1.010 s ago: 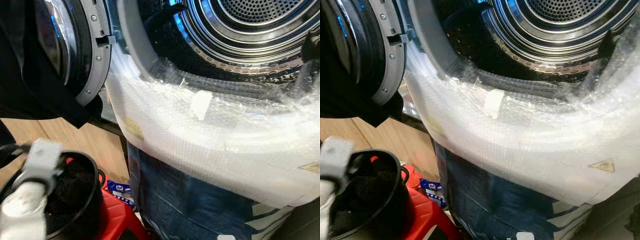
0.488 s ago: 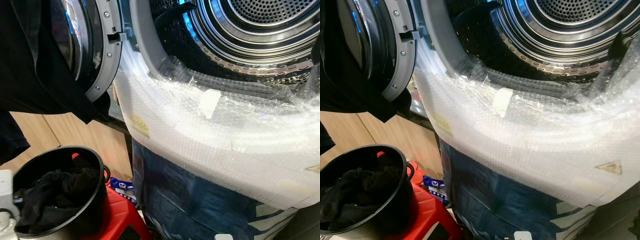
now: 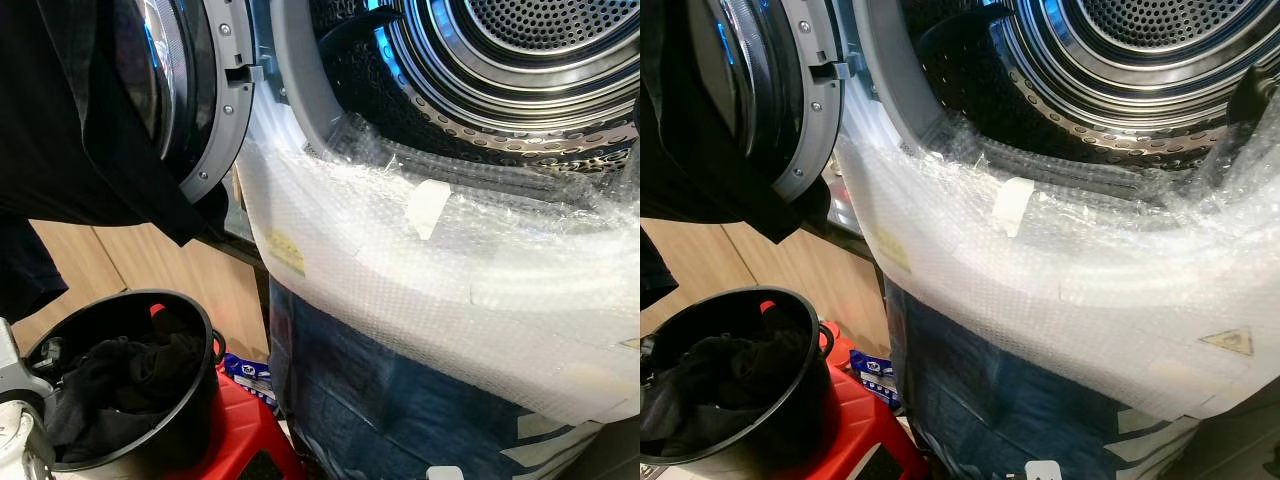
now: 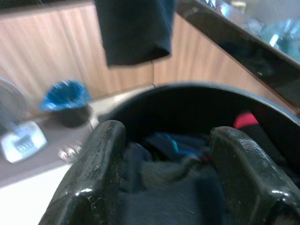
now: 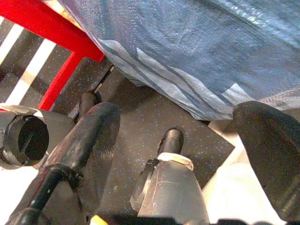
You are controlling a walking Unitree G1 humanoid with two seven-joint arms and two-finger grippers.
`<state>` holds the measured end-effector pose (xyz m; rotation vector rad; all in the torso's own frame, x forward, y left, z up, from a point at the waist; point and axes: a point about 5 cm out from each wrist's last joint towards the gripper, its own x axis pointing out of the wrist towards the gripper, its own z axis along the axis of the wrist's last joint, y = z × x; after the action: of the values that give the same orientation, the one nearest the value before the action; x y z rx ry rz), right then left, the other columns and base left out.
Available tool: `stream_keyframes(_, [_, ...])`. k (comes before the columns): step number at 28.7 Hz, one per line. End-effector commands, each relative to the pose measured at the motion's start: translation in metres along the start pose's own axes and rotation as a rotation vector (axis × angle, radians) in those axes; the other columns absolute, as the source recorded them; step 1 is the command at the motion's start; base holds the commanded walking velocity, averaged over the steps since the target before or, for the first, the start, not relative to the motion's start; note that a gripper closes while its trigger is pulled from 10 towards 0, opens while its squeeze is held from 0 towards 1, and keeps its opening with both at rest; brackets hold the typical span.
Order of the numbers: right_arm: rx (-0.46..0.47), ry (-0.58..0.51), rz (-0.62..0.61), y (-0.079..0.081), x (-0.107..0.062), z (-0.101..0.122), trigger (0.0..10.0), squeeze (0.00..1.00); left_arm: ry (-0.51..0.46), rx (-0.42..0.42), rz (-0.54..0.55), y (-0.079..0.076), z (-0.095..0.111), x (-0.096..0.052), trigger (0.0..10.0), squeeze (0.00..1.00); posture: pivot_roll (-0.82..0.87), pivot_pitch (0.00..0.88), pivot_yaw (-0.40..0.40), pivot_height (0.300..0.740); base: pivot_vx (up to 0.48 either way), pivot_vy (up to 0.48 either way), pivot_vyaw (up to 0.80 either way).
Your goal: Clothes washing
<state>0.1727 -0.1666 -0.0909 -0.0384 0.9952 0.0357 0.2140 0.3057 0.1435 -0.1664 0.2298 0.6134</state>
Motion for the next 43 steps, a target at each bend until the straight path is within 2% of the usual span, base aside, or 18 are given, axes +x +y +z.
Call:
stream_keyframes(1, [0.001,0.011,0.008,0.003,0.0,-0.002,10.0,0.0,0.013,-0.014,-0.07,-0.007,-0.004,0.005,10.0,0.0,0.26,0.006,0.055,0.74,0.0,0.0,0.0])
stream_keyframes(4, [-0.001,0.012,0.01,0.003,0.0,-0.002,10.0,0.0,-0.02,0.01,-0.108,-0.015,0.0,0.008,10.0,0.0,0.25,0.01,0.056,0.74,0.0,0.0,0.0])
stream_keyframes(7, [0.021,0.007,0.006,0.003,0.0,-0.001,10.0,0.0,-0.017,0.024,-0.079,-0.015,0.002,0.011,10.0,0.0,0.24,0.021,0.063,0.74,0.0,0.0,0.0])
stream_keyframes(12, [0.027,0.01,0.005,0.003,0.0,-0.002,10.0,0.0,0.007,-0.027,-0.056,-0.009,-0.003,0.014,10.0,0.0,0.25,0.034,0.062,0.74,0.0,0.0,0.0])
stream_keyframes(16, [0.029,0.017,0.01,0.005,0.0,-0.005,10.0,0.0,0.065,-0.149,0.075,0.001,-0.014,0.01,10.0,0.0,0.25,0.04,0.062,0.74,0.0,0.0,0.0])
stream_keyframes(20, [0.024,0.016,0.015,0.006,0.0,-0.004,10.0,0.0,0.061,-0.126,0.08,0.006,-0.016,0.011,10.0,0.0,0.26,0.046,0.052,0.74,0.0,0.0,0.0])
stream_keyframes(28, [0.014,0.004,0.02,0.006,0.001,0.002,10.0,0.0,0.094,-0.137,-0.038,-0.016,-0.026,0.021,10.0,0.0,0.25,0.041,0.047,0.74,0.0,0.0,0.0])
stream_keyframes(35, [0.014,-0.002,0.022,0.006,0.001,0.004,10.0,0.0,0.113,-0.159,-0.1,-0.027,-0.028,0.024,10.0,0.0,0.24,0.033,0.049,0.74,0.0,0.0,0.0])
stream_keyframes(36, [0.016,-0.001,0.022,0.006,0.001,0.003,10.0,0.0,0.125,-0.14,-0.158,-0.034,-0.03,0.024,10.0,0.0,0.24,0.032,0.046,0.74,0.0,0.0,0.0])
stream_keyframes(43, [0.014,0.009,0.027,0.006,0.001,0.0,10.0,0.0,0.228,-0.097,-0.306,-0.048,-0.045,0.014,10.0,0.0,0.24,0.029,0.048,0.74,0.0,0.0,0.0])
